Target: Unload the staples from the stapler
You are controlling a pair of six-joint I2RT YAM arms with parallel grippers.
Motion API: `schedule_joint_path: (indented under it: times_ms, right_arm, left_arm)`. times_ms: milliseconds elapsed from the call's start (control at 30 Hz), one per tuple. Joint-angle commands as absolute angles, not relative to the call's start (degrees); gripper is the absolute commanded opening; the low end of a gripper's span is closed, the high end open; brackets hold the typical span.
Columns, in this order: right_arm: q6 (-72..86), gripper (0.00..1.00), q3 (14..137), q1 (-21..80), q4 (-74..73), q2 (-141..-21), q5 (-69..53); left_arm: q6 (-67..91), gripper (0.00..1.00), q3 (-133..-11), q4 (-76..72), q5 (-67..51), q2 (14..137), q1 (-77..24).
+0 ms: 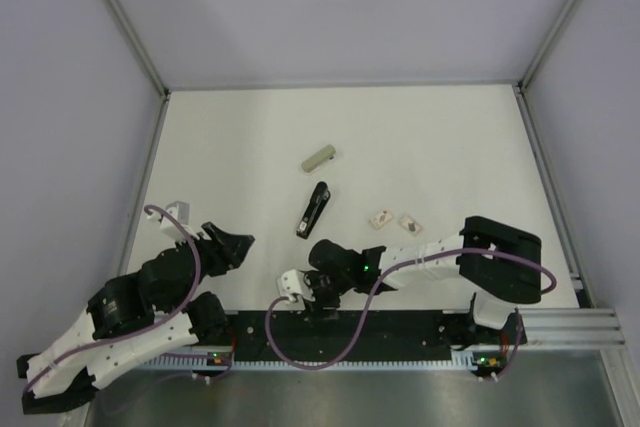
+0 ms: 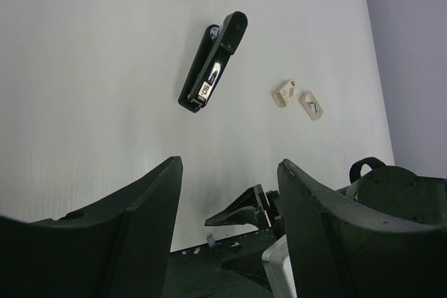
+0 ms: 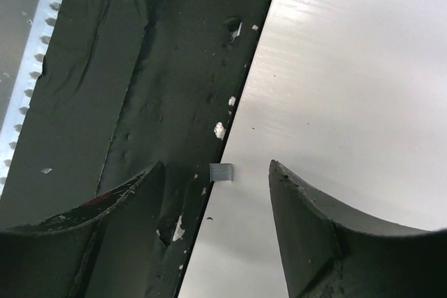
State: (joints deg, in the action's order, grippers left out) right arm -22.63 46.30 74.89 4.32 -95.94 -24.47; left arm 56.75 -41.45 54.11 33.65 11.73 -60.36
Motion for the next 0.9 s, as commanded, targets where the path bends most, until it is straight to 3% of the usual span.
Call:
schedule_joint_path:
  times_ms: [0, 167, 667, 867]
  right_arm:
    - [-23.7, 0.6, 48.6, 75.3, 6.7, -97.6, -27.2]
    - [-23.5, 0.55, 48.8, 75.2, 6.5, -98.3, -27.2]
    - [-23.2, 0.23, 48.1, 75.3, 6.4, -99.3, -26.6]
    - [-22.9, 0.18, 47.6, 75.3, 7.3, -99.0, -25.0]
  left_arm:
    - [54.9, 0.63, -41.1, 52.0, 33.7, 11.2, -60.4]
    - [54.8, 0.64, -40.9, 51.7, 33.9, 11.8, -60.4]
    - [54.8, 0.64, -39.9, 50.5, 33.9, 12.6, -60.4]
    - [54.6, 0.65, -39.8, 50.4, 34.4, 13.1, -60.4]
